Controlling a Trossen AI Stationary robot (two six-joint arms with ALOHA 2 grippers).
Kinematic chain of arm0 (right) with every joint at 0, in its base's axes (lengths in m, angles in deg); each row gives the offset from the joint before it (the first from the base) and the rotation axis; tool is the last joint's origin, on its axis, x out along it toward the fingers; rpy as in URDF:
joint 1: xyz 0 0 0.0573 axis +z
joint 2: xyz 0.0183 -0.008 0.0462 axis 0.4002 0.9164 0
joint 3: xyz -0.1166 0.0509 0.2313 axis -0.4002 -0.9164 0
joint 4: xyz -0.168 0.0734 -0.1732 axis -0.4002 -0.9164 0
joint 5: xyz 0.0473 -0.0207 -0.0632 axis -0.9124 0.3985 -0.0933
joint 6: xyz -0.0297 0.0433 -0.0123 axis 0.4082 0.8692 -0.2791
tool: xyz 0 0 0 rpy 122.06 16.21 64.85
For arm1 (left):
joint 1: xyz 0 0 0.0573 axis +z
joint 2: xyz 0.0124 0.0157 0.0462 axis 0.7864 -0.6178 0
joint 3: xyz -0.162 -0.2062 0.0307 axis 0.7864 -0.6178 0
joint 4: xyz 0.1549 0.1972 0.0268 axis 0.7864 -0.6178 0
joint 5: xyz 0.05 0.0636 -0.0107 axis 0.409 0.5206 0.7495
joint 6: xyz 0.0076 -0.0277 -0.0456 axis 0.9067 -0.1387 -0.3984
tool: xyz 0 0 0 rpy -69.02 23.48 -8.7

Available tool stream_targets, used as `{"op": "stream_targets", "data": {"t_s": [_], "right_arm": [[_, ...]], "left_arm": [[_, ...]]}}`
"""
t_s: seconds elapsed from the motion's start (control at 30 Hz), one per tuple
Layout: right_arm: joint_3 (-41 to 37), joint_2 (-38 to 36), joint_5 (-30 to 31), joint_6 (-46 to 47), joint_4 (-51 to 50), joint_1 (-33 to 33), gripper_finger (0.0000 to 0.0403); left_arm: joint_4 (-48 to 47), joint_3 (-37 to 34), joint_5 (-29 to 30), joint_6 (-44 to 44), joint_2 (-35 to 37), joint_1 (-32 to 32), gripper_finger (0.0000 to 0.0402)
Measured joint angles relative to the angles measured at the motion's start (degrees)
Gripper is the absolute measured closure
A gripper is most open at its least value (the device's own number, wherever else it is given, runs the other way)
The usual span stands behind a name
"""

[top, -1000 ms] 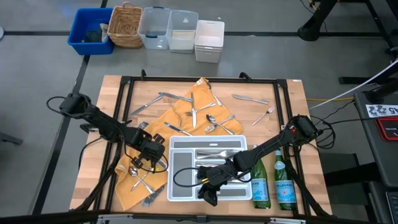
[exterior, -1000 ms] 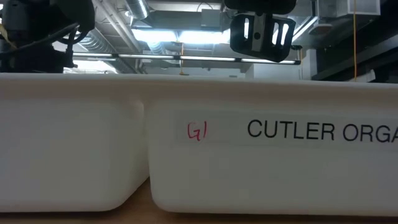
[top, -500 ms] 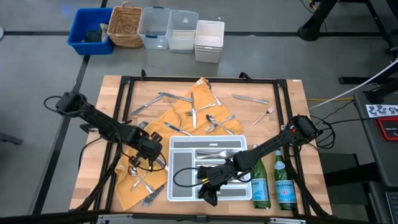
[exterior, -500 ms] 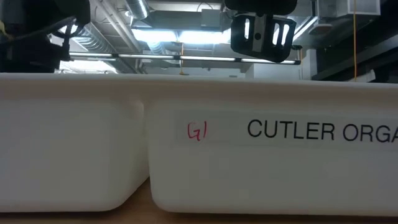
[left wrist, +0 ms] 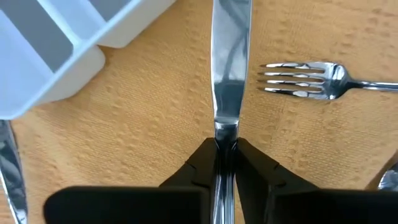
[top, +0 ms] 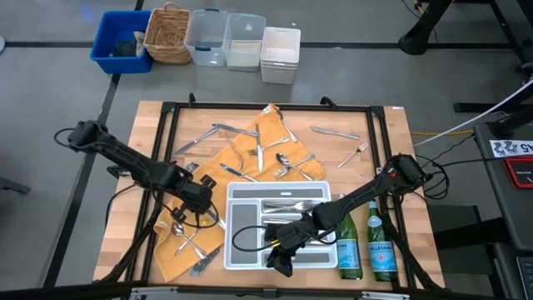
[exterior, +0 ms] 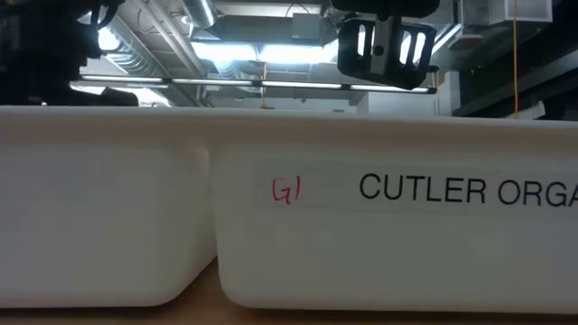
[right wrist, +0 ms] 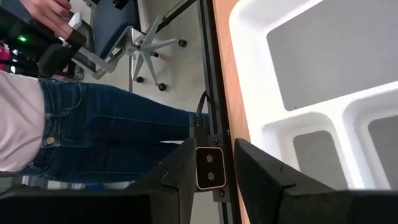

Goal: Sort silverware
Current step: Put the silver table knife into the white silverware tray

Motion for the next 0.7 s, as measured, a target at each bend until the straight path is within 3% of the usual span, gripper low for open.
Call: {"op": "stream_targets", "data": {"t_s": [0.4, 0.7], "right_arm": [[0.00, 0.00, 0.00, 0.00, -0.01, 0.00, 0.0292], [0.00, 0.00, 0.00, 0.00, 0.01, 0.00, 0.0292]], "left_arm": [[0.06, 0.09, -2.19, 0.46, 0.22, 0.00, 0.0368], [-0.82, 0.26, -8.23, 3.00, 0.27, -0.01, 0.0370]]}}
